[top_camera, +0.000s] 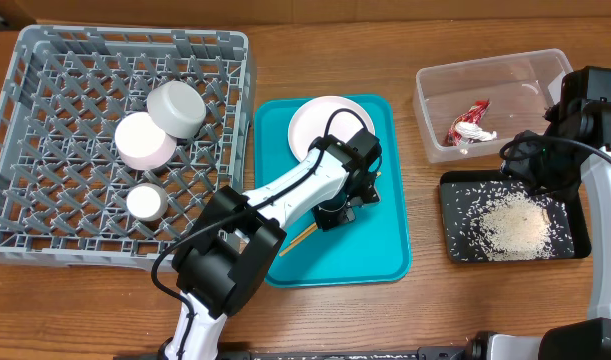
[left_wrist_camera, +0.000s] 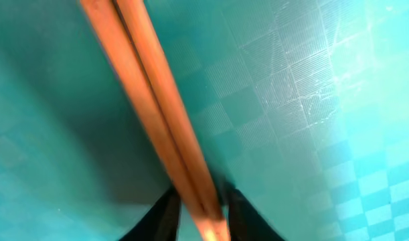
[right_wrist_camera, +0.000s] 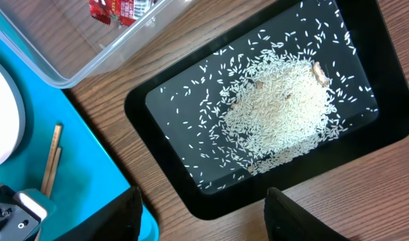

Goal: Sort waste into correct bins and load items into the dishwasher
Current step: 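Align the left gripper along the chopsticks and close on them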

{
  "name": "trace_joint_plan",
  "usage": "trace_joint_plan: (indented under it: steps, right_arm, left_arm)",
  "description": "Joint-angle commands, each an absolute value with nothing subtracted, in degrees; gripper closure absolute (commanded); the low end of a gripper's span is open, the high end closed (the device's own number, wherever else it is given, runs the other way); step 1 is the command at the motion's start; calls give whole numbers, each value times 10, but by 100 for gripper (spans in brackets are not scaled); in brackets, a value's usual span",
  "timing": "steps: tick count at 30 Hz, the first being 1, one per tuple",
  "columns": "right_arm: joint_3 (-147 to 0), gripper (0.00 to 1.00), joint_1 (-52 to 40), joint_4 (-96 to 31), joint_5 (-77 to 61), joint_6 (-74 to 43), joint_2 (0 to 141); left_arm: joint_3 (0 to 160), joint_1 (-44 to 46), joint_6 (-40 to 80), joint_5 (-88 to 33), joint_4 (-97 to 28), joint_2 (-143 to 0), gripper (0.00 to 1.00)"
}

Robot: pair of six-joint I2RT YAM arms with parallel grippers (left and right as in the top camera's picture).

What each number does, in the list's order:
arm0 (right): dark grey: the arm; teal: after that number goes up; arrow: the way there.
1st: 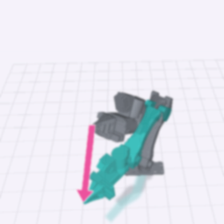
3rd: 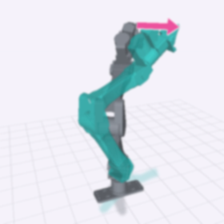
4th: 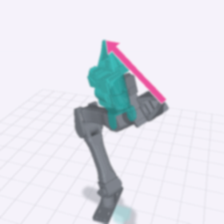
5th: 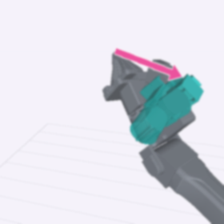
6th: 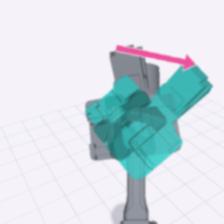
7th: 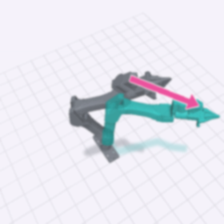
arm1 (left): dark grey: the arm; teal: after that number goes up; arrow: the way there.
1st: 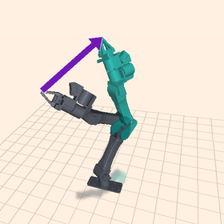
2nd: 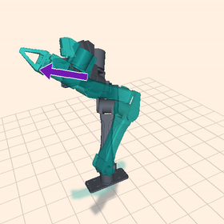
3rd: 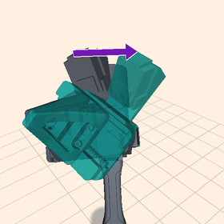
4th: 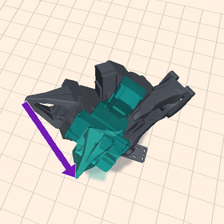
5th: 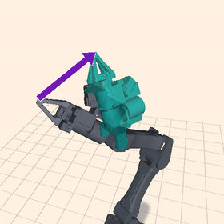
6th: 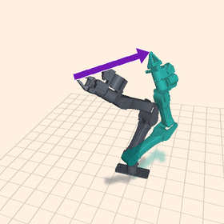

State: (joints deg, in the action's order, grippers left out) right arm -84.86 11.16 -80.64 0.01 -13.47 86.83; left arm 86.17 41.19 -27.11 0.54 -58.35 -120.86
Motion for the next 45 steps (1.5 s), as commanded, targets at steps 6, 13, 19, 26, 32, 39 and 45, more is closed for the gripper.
trace_joint_plan:
  steps: [6,13,19,26,32,39,45]
  right_arm:
    - [-862,39,113,-808,3,-135,856]
    - [-862,39,113,-809,4,-135,856]
    - [-862,39,113,-809,4,-135,856]
    - [-862,40,113,-809,4,-135,856]
    - [-862,39,113,-809,4,-135,856]
    - [-862,39,113,-809,4,-135,856]
    - [-862,39,113,-809,4,-135,856]
  left_arm:
    - [851,409,-265,-15,-585,-1206,93]
    - [854,409,-265,-9,-587,-1206,96]
    - [881,408,-246,-9,-609,-1205,96]
    - [888,408,-246,-11,-613,-1205,75]
    - [888,408,-246,-11,-603,-1206,52]
    - [875,408,-246,-11,-565,-1206,42]
    - [828,408,-246,-11,-522,-1206,39]
